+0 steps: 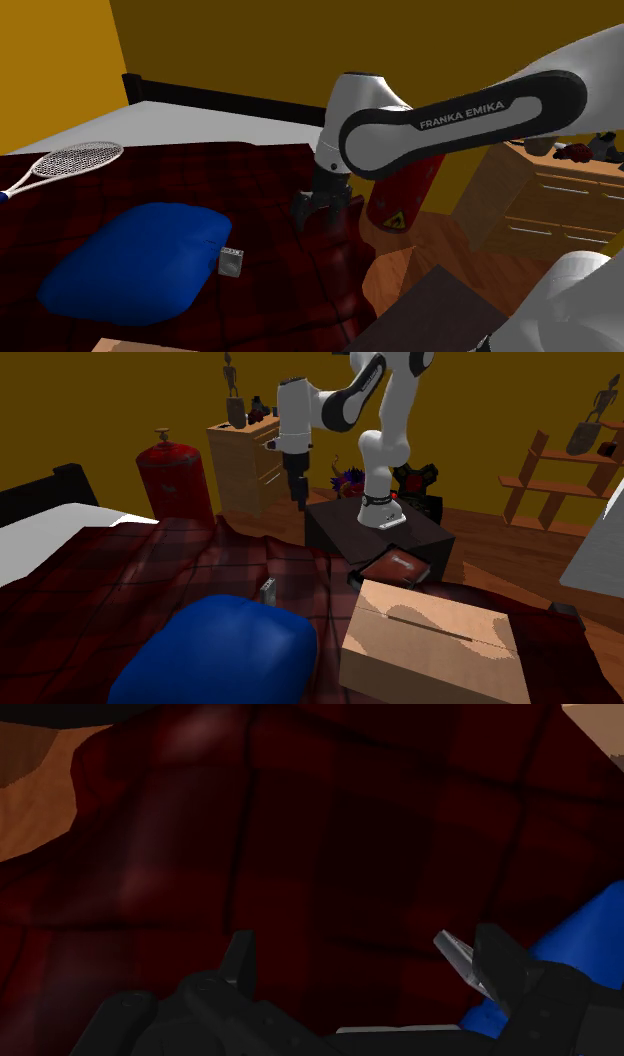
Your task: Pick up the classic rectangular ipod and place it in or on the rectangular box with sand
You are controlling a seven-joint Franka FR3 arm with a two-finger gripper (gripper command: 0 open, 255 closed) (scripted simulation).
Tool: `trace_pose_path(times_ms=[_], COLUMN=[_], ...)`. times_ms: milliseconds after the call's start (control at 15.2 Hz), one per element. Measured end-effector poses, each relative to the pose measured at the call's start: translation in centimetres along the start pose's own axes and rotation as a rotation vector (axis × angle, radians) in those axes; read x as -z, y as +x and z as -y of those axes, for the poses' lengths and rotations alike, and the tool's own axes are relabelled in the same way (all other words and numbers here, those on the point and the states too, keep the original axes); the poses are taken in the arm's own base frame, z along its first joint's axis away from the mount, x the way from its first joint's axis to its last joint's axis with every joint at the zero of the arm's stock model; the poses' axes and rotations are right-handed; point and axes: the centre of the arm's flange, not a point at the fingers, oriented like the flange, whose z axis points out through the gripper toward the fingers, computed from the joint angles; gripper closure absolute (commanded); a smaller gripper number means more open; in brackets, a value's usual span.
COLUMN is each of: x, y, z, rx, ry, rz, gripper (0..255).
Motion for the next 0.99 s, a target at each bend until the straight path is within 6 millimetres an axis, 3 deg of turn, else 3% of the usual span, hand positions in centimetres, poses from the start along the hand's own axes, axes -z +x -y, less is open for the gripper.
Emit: trace_pose_path(times_ms=[990], x=[-12.0], y=[9.8], z=[12.4], rx=[-0.085], ry=[-0.015], rz=[-0.041], gripper=[0])
